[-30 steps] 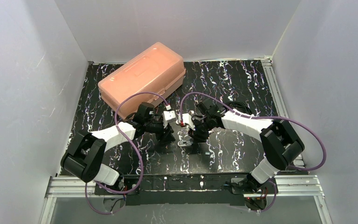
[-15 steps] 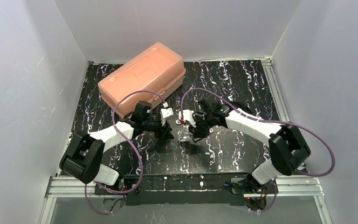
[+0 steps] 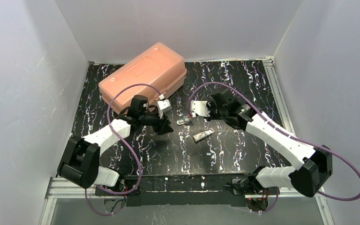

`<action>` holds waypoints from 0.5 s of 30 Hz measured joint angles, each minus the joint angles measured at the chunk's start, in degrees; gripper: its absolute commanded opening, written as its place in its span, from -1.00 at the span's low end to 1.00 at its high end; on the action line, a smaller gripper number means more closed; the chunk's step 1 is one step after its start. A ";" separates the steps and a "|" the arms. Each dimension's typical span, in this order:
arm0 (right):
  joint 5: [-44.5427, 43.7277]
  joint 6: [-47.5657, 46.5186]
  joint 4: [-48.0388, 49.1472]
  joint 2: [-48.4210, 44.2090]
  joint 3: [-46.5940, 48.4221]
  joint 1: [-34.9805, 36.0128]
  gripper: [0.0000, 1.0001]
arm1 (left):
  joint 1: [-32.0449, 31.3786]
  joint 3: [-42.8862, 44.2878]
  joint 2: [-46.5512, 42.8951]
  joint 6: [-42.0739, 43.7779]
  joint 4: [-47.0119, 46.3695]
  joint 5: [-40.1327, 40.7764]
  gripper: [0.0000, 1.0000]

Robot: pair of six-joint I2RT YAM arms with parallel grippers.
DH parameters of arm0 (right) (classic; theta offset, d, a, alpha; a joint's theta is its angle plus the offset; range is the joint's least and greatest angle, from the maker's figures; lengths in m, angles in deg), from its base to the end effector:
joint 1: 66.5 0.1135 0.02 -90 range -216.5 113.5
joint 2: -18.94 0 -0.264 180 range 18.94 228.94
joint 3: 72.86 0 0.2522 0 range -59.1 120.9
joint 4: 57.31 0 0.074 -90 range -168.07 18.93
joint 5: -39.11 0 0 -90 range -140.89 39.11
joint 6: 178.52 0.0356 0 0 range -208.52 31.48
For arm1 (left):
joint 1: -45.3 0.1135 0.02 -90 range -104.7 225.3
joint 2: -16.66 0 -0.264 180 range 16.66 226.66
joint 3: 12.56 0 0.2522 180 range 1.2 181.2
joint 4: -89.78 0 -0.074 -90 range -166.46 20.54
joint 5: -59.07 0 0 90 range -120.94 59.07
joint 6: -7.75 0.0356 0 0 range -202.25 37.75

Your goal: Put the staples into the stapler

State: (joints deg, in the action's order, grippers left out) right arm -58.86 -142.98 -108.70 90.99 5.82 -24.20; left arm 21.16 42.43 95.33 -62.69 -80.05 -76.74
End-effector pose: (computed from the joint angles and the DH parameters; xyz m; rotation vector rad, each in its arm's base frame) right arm 0.2006 0.1759 0.3168 -1.7168 1.6168 -0.2673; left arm 0.2461 -0.1383 0.2160 1.1846 1.7204 -0.9037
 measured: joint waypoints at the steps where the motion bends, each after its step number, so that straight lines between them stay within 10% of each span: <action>1: -4.48 -1.73 0.35 0.00 -0.50 0.28 -0.97 | 0.15 0.28 0.00 -0.42 0.20 0.00 -0.09; 15: -50.80 -22.36 17.92 12.46 -11.13 8.76 -0.97 | 6.95 3.91 0.44 -8.26 1.22 0.15 -0.10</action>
State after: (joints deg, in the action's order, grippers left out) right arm -109.65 -165.34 -90.78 103.45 -5.30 -15.43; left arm 28.11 46.35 95.77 -70.96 -78.83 -76.58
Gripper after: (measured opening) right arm 0.356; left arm 0.452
